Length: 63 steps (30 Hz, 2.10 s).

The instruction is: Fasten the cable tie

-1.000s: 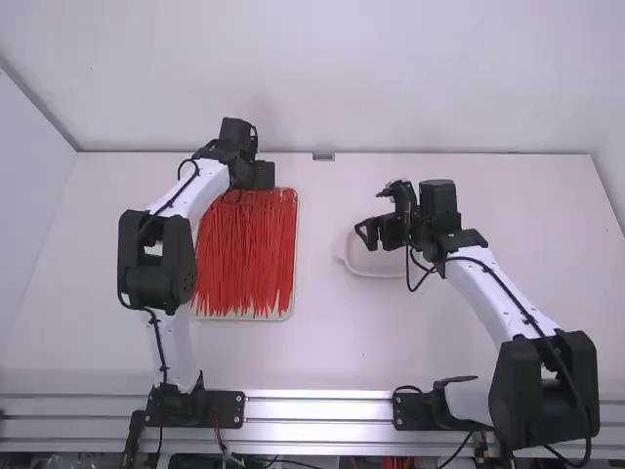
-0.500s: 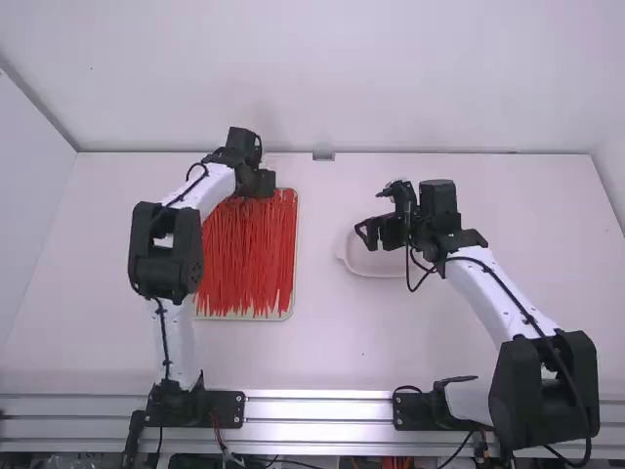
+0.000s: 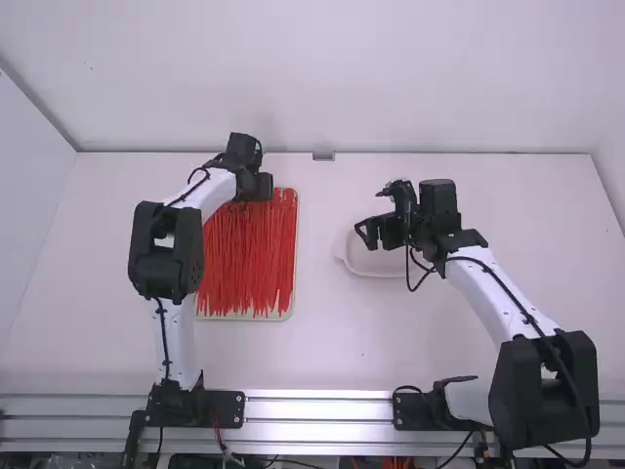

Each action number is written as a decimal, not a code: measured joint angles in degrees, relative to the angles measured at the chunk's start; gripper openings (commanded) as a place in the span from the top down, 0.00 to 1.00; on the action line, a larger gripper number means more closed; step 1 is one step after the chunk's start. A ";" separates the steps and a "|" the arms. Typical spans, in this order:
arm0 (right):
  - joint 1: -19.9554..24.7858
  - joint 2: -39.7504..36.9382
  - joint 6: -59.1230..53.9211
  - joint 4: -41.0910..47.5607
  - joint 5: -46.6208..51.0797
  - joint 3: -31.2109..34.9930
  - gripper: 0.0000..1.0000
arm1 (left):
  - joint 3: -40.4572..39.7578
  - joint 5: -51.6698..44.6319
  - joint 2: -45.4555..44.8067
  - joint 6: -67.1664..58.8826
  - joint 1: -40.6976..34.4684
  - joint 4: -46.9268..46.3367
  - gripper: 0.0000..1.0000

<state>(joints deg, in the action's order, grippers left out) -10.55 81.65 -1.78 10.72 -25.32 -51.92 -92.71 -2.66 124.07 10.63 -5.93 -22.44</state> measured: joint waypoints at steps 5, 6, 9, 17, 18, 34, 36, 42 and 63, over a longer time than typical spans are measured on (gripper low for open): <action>0.00 0.00 -0.07 0.15 0.00 0.00 0.01 | 0.76 0.00 0.00 0.11 0.00 1.64 0.41; 0.00 0.00 -0.09 0.22 0.00 0.00 0.01 | 0.98 0.00 0.02 0.13 -0.02 2.16 0.41; 0.00 -0.02 -0.09 0.22 -0.02 0.00 0.01 | 2.01 -0.02 0.00 0.13 0.00 3.48 0.43; 0.00 0.00 -0.11 0.20 0.00 0.00 0.01 | 3.02 0.00 0.02 0.13 -0.02 4.13 0.49; 0.00 0.00 -0.09 0.22 0.00 0.00 0.01 | 3.02 0.02 0.02 0.13 -0.02 4.11 0.49; 0.00 0.00 -0.07 0.20 -0.02 0.00 0.01 | 3.04 0.37 2.10 0.13 -0.02 5.57 0.56; 0.00 0.00 -0.04 0.22 0.00 0.00 0.01 | 3.04 0.39 2.25 0.13 0.00 5.64 0.56; 0.00 -0.02 -0.07 0.20 0.00 0.00 0.01 | 3.04 0.39 2.25 0.17 -0.02 5.86 0.62; 0.00 0.00 -0.07 0.20 -0.02 0.00 0.01 | 3.04 0.39 2.25 0.35 0.00 5.57 0.76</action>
<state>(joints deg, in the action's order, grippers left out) -10.55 81.65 -1.85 10.92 -25.34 -51.92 -89.67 -2.26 126.32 10.98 -5.93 -16.86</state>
